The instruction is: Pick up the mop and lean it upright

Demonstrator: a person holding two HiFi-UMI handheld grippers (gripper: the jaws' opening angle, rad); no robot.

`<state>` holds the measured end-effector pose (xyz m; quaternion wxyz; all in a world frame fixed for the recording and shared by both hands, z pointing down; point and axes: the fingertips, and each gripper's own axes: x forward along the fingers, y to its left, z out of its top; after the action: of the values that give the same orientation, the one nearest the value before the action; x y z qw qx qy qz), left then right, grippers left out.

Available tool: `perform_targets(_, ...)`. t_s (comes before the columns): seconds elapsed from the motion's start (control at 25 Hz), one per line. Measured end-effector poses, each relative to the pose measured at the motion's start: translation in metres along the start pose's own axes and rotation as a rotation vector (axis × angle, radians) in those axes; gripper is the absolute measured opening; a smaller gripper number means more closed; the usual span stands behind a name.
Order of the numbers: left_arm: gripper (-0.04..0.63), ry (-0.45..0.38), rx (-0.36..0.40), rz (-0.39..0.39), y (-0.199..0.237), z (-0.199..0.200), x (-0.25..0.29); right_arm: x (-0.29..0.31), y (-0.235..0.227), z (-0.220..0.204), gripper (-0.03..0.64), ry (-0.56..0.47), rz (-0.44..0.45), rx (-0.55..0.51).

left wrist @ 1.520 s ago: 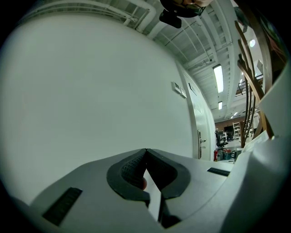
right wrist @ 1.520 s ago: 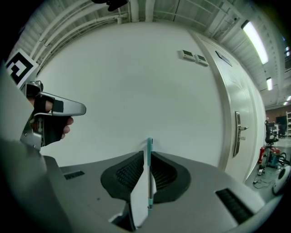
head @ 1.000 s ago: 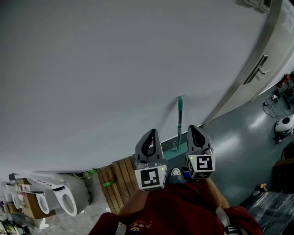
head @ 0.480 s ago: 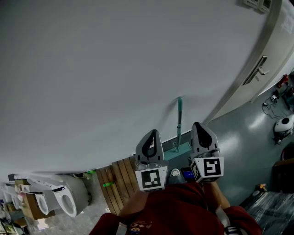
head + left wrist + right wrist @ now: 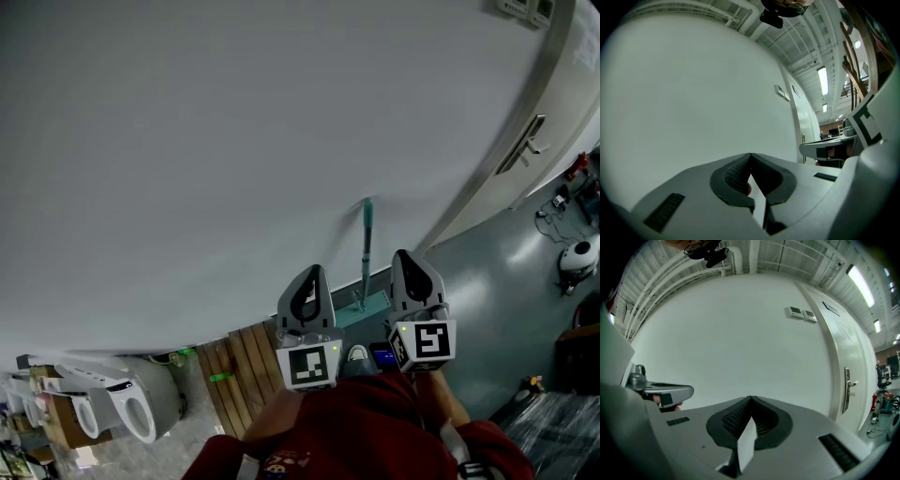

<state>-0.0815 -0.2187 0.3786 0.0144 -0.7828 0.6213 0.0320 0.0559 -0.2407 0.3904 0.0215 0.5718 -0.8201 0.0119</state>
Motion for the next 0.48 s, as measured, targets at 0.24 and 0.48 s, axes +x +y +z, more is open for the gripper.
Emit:
perform_targets(0.24, 0.014, 0.001, 0.008, -0.007, 0.0001, -0.0018, -0.0019, 0.0011, -0.0034, -0.0048, 0.018, 0.000, -0.013, -0.009)
perform_targets(0.48, 0.014, 0.006, 0.015, -0.009, 0.0011, -0.0032, -0.0033, 0.0014, -0.0041, -0.0052, 0.018, 0.003, -0.016, -0.013)
